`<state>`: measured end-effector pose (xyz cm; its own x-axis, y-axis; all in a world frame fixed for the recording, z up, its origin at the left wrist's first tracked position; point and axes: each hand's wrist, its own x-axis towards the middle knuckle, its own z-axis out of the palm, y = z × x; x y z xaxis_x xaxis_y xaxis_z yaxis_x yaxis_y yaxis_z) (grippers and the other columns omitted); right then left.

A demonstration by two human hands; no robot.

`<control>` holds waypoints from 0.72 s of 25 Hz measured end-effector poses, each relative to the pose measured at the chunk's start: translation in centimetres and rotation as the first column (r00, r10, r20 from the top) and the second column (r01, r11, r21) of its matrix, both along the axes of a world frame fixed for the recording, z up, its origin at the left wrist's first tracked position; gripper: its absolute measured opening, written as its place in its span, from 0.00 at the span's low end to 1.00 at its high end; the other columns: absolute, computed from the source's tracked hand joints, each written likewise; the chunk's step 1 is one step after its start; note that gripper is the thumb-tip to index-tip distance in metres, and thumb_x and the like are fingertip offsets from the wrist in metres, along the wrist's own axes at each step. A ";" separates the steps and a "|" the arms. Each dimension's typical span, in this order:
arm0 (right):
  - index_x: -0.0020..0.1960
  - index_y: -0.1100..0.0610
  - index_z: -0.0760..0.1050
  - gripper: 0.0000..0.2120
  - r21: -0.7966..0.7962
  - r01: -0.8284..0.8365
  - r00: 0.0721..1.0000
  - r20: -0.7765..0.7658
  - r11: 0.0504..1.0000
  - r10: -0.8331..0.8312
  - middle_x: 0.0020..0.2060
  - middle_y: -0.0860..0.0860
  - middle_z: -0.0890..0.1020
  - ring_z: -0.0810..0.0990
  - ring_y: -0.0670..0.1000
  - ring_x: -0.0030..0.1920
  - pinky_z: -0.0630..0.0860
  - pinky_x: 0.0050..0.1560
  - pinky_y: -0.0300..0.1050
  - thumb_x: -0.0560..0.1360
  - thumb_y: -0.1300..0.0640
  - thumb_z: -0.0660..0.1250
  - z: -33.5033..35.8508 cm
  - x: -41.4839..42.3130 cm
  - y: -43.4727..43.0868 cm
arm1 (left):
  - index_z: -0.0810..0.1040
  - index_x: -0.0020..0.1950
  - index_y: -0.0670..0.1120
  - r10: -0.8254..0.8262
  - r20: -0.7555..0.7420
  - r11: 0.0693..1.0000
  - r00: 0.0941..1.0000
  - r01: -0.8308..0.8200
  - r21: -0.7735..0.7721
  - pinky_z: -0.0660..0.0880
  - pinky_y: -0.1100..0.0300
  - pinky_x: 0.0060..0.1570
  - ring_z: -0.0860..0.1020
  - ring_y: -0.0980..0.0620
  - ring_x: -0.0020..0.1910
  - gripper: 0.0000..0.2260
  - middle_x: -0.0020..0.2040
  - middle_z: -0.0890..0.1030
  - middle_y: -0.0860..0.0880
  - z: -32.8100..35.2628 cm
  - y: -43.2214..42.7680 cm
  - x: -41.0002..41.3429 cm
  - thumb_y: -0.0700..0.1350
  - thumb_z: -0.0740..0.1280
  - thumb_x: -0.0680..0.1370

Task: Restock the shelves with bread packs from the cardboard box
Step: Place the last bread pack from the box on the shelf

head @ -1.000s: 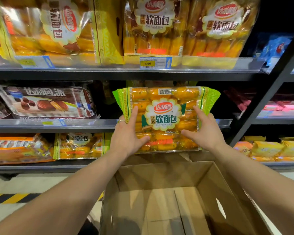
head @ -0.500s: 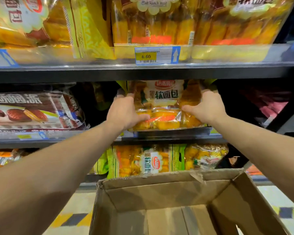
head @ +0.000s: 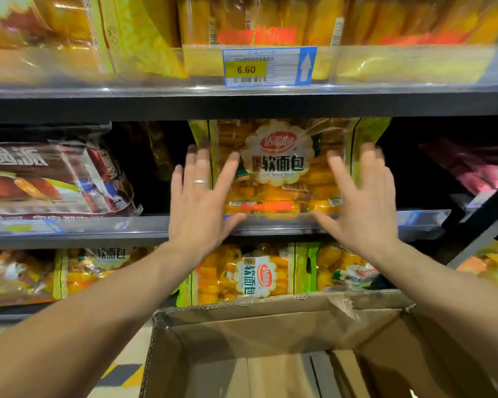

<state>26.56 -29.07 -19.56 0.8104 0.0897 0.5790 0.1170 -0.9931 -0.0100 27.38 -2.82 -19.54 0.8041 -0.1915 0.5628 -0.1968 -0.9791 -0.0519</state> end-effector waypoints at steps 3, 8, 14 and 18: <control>0.75 0.49 0.59 0.46 -0.247 -0.017 0.999 -0.043 0.969 0.006 0.70 0.66 0.65 0.64 0.69 0.68 0.59 0.69 0.64 0.64 0.35 0.73 0.6 1.3 0.2 | 0.53 0.77 0.55 -0.081 -0.010 0.974 0.997 0.082 0.212 0.60 0.37 0.68 0.63 0.35 0.70 0.46 0.73 0.64 0.38 0.8 -1.1 1.0 0.62 0.74 0.66; 0.77 0.41 0.51 0.49 -0.231 0.033 0.946 -0.307 0.972 -0.105 0.71 0.63 0.66 0.68 0.64 0.68 0.65 0.67 0.56 0.61 0.21 0.55 2.9 3.8 -1.2 | 0.56 0.76 0.54 -0.006 -0.327 0.989 0.945 0.054 0.139 0.69 0.47 0.62 0.73 0.39 0.62 0.41 0.64 0.74 0.40 3.0 -0.5 3.8 0.69 0.66 0.69; 0.67 0.32 0.24 0.48 -0.243 0.049 0.963 -0.246 0.969 -0.110 0.76 0.51 0.31 0.33 0.57 0.76 0.40 0.75 0.58 0.61 0.20 0.52 0.9 7.9 -1.3 | 0.40 0.77 0.61 0.072 -0.261 0.987 0.963 -0.032 0.155 0.62 0.48 0.69 0.57 0.40 0.76 0.43 0.77 0.57 0.41 1.1 -1.8 6.9 0.66 0.65 0.72; 0.66 0.35 0.21 0.46 -0.331 0.143 0.963 -0.170 0.933 -0.208 0.77 0.54 0.36 0.37 0.61 0.77 0.42 0.75 0.61 0.61 0.19 0.44 0.5 7.7 -1.1 | 0.42 0.78 0.59 0.120 -0.314 0.981 0.942 -0.062 0.186 0.67 0.48 0.66 0.64 0.42 0.73 0.40 0.75 0.63 0.43 1.2 -2.1 7.1 0.66 0.62 0.74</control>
<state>34.26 -30.16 -19.07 0.9253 0.0855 0.3695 -0.0315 -0.9536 0.2994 34.43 -4.87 -18.33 0.9552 -0.1791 0.2354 -0.1414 -0.9755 -0.1686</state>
